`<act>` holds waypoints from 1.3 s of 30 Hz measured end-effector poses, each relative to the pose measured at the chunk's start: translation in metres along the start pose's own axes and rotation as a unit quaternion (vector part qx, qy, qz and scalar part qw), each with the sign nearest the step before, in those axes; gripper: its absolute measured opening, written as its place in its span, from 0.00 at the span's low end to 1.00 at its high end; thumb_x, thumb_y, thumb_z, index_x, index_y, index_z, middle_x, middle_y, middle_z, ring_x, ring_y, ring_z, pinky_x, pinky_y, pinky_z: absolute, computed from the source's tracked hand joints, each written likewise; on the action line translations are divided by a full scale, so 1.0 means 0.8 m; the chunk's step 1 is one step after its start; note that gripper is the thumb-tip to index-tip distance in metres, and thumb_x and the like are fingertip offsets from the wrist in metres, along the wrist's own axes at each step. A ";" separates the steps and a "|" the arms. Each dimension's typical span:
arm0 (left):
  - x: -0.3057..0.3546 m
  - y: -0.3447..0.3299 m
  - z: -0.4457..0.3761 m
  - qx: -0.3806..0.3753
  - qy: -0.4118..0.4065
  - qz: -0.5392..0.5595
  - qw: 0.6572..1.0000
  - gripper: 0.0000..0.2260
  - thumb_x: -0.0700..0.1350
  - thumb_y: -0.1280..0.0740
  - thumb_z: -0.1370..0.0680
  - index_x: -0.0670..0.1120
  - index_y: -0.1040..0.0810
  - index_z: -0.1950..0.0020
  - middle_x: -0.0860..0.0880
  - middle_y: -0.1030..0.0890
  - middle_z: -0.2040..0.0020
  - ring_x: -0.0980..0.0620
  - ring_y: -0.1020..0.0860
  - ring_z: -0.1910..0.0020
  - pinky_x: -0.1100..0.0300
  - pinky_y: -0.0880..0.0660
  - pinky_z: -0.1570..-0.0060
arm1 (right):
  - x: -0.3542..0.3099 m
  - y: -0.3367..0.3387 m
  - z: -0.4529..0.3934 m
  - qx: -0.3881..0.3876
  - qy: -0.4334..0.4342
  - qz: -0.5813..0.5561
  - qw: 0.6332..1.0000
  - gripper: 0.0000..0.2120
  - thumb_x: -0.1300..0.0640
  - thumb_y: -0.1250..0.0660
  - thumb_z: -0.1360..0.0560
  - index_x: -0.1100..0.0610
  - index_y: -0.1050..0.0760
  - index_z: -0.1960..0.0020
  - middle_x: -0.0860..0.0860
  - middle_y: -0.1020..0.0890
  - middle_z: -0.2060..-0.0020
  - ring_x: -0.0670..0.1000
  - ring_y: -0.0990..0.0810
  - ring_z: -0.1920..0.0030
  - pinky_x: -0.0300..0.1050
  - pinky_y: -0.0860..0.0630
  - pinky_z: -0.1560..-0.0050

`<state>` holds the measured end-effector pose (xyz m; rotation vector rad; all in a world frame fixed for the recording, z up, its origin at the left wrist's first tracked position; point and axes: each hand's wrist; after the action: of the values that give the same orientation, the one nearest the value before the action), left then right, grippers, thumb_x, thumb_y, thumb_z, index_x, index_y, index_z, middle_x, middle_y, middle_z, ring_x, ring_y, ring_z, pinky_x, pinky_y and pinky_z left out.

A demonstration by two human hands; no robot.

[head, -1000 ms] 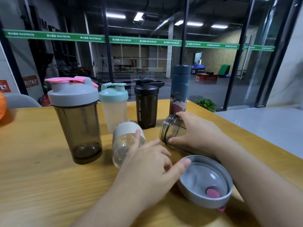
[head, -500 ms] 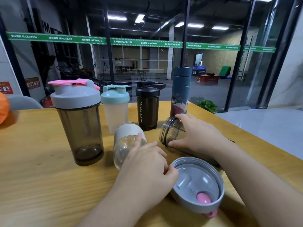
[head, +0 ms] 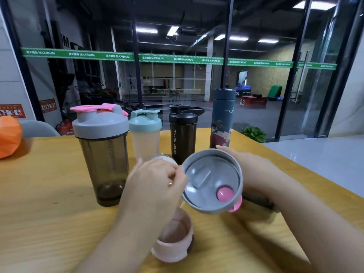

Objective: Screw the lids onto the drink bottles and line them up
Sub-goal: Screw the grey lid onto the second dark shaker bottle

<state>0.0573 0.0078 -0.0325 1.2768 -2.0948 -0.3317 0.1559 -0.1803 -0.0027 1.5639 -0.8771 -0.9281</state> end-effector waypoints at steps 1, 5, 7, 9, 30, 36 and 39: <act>-0.001 0.004 -0.001 0.009 0.016 0.016 1.000 0.18 0.51 0.42 0.23 0.51 0.29 0.73 0.55 0.23 0.68 0.57 0.27 0.60 0.61 0.32 0.46 | -0.002 -0.002 0.000 0.015 0.000 0.000 1.000 0.45 0.36 0.30 0.36 0.39 0.49 0.26 0.47 0.24 0.39 0.52 0.24 0.44 0.47 0.26 0.53; -0.007 0.017 -0.008 0.045 0.088 0.050 0.994 0.21 0.50 0.42 0.22 0.46 0.38 0.73 0.51 0.36 0.75 0.53 0.34 0.73 0.62 0.43 0.72 | -0.006 -0.011 -0.005 0.119 -0.013 -0.022 0.993 0.48 0.28 0.33 0.39 0.38 0.51 0.25 0.45 0.25 0.38 0.51 0.24 0.43 0.45 0.25 0.54; -0.008 0.020 -0.012 0.051 0.116 0.063 0.990 0.22 0.51 0.42 0.21 0.45 0.41 0.72 0.51 0.40 0.76 0.53 0.39 0.75 0.60 0.45 0.74 | -0.007 -0.010 -0.005 0.183 -0.018 -0.054 0.981 0.48 0.30 0.32 0.37 0.39 0.53 0.25 0.44 0.29 0.33 0.50 0.26 0.38 0.44 0.26 0.52; -0.011 0.024 -0.015 0.061 0.139 0.084 0.985 0.22 0.52 0.43 0.21 0.46 0.43 0.72 0.52 0.41 0.78 0.53 0.40 0.76 0.61 0.44 0.75 | -0.009 -0.007 -0.004 0.239 -0.008 -0.073 0.968 0.48 0.34 0.30 0.35 0.39 0.54 0.25 0.44 0.30 0.32 0.50 0.27 0.38 0.42 0.29 0.53; -0.009 0.035 -0.021 0.199 0.223 0.213 0.930 0.18 0.63 0.48 0.26 0.48 0.36 0.59 0.45 0.27 0.63 0.45 0.22 0.66 0.56 0.22 0.73 | -0.027 -0.009 0.003 0.452 0.210 -0.188 0.846 0.47 0.36 0.30 0.40 0.52 0.42 0.28 0.44 0.31 0.37 0.38 0.35 0.38 0.25 0.41 0.36; -0.007 0.030 -0.017 0.219 0.188 0.207 0.935 0.19 0.66 0.48 0.30 0.51 0.37 0.54 0.49 0.27 0.59 0.44 0.22 0.60 0.45 0.25 0.63 | -0.029 -0.009 0.001 0.451 0.247 -0.161 0.842 0.46 0.36 0.30 0.39 0.55 0.41 0.28 0.42 0.33 0.35 0.40 0.34 0.35 0.28 0.41 0.34; -0.005 0.026 -0.016 0.211 0.165 0.226 0.937 0.19 0.60 0.46 0.28 0.49 0.38 0.45 0.58 0.29 0.52 0.66 0.25 0.54 0.69 0.27 0.60 | -0.029 -0.010 0.001 0.450 0.251 -0.148 0.844 0.46 0.36 0.30 0.39 0.56 0.40 0.29 0.45 0.32 0.35 0.46 0.31 0.35 0.30 0.41 0.34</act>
<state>0.0522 0.0228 -0.0132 0.9408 -2.1413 0.5251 0.1455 -0.1585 -0.0079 2.6574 -0.7177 -0.2174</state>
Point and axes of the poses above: each hand's wrist, its own z-axis away from the middle knuckle, its own y-axis out of the back of the hand, x = y × z
